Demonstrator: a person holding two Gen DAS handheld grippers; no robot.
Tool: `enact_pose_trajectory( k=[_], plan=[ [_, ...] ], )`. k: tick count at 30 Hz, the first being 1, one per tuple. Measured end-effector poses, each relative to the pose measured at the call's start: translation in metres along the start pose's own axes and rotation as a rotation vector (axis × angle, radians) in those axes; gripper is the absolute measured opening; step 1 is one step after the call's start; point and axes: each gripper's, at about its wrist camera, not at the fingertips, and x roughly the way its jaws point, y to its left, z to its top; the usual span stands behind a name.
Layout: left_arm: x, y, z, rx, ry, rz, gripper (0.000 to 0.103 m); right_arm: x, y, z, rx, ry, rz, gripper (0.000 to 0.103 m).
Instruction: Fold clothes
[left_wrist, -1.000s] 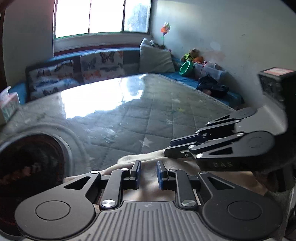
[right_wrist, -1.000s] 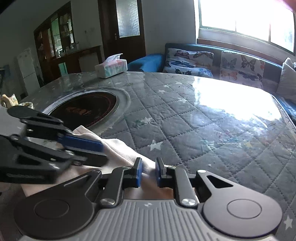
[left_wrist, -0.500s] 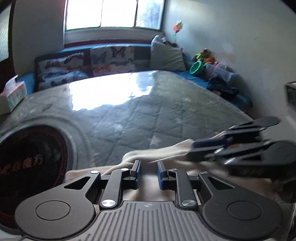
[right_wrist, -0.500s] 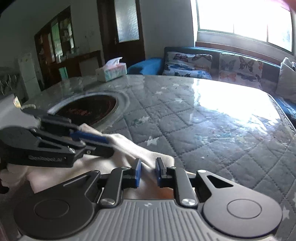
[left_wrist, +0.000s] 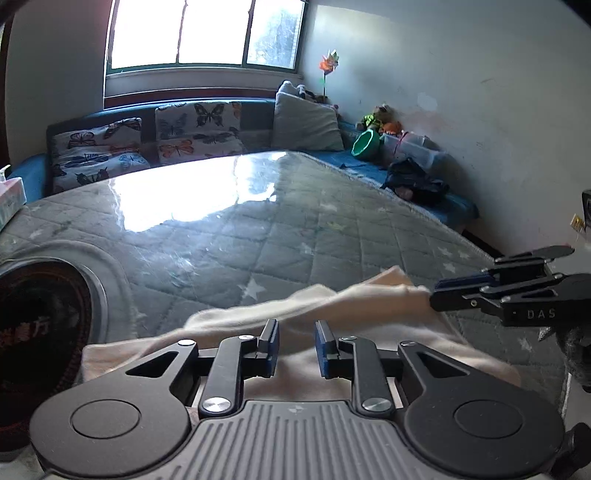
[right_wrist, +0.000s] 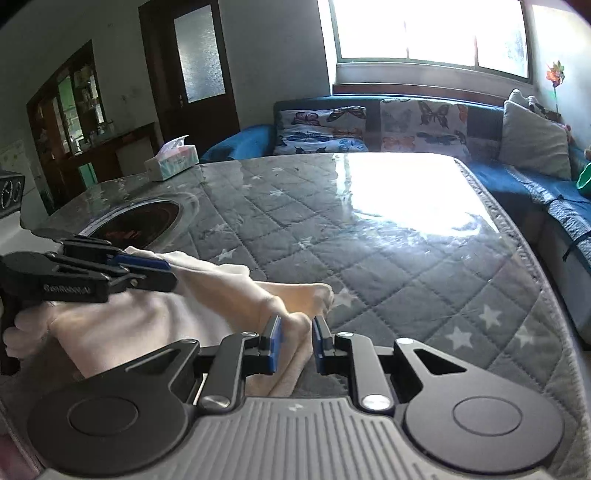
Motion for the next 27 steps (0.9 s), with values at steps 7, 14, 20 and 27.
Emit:
enact_pose_trajectory(
  k=[7, 14, 20, 27],
  plan=[
    [0.007, 0.0, -0.007, 0.006, 0.017, 0.015, 0.026, 0.018, 0.011, -0.003, -0.069, -0.01, -0.015, 0.004],
    [0.009, 0.001, -0.011, 0.001, 0.001, 0.014, 0.028, 0.022, 0.017, -0.001, -0.124, -0.038, -0.089, 0.004],
    [-0.001, 0.006, -0.006, -0.033, -0.02, 0.016, 0.029, 0.022, 0.014, 0.001, -0.081, -0.045, -0.077, 0.009],
    [-0.008, 0.023, 0.0, -0.102, -0.042, 0.058, 0.028, 0.027, 0.031, 0.023, -0.048, -0.07, 0.054, 0.01]
  ],
)
